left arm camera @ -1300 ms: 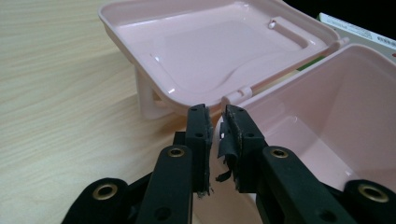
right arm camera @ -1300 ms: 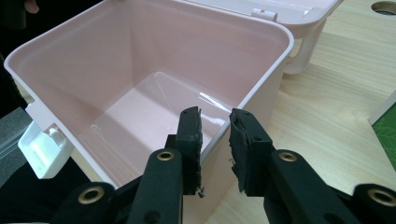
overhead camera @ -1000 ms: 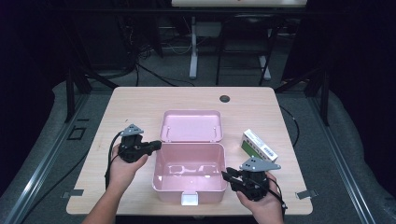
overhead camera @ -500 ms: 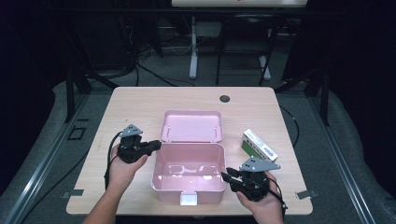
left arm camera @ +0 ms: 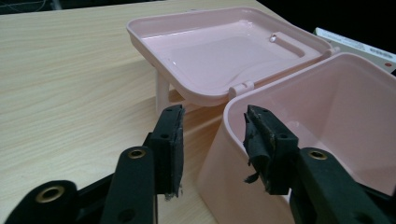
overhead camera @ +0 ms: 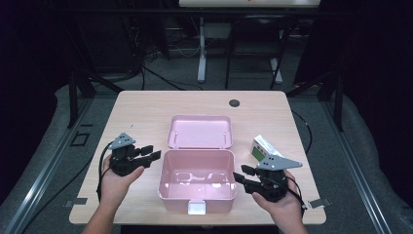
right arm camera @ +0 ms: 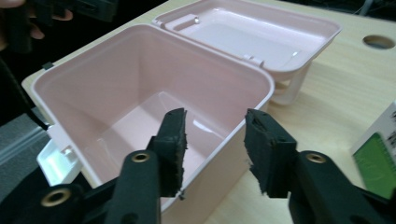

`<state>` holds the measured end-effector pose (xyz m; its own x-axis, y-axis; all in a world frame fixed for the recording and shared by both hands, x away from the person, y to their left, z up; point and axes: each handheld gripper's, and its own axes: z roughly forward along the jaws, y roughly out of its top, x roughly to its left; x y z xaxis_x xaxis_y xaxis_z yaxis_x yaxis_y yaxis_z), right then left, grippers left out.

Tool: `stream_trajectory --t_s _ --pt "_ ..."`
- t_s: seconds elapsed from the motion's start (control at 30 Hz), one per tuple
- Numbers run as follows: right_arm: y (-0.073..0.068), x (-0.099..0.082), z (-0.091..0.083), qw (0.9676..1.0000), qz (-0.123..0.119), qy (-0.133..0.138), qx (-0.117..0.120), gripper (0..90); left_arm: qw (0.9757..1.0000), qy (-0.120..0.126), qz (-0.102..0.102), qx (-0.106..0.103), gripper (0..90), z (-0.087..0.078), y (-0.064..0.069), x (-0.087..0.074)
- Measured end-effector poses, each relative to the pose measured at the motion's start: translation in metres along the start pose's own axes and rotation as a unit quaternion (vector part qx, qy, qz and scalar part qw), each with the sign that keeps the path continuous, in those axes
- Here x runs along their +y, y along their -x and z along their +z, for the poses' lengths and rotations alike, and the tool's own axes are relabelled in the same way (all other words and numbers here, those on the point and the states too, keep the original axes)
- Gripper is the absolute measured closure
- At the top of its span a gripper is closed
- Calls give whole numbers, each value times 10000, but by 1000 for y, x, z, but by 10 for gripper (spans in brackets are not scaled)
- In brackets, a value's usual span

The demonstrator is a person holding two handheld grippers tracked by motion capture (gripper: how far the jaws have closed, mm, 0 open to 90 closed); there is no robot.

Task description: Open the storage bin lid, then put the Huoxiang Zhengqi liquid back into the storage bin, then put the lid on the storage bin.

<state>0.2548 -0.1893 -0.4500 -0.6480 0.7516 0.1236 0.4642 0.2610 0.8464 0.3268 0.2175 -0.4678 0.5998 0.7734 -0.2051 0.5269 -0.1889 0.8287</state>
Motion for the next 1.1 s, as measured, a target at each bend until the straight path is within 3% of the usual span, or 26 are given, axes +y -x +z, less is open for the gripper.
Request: stream_trajectory --t_s 0.17,0.27,0.43,0.57,0.9,1.1 --pt "6 9 1 9998 -106 -132 -105 525 9998 -196 48 66 523 -5 -3 -4" --pt "7 13 1 9994 -177 -233 -167 525 9997 -188 120 113 513 -9 -3 -5" --pt "8 21 3 9984 -336 -425 -137 520 9995 -244 188 -21 549 -15 -2 -4" --pt "13 28 5 9980 -259 -563 -112 511 9993 -318 213 32 552 -16 -4 -6" --pt "19 41 11 9944 -473 -920 -230 531 9997 -223 127 -10 538 -21 -5 -6" --pt "22 48 14 9931 -506 -1050 -136 529 9997 -232 114 -16 538 -22 -6 -7"
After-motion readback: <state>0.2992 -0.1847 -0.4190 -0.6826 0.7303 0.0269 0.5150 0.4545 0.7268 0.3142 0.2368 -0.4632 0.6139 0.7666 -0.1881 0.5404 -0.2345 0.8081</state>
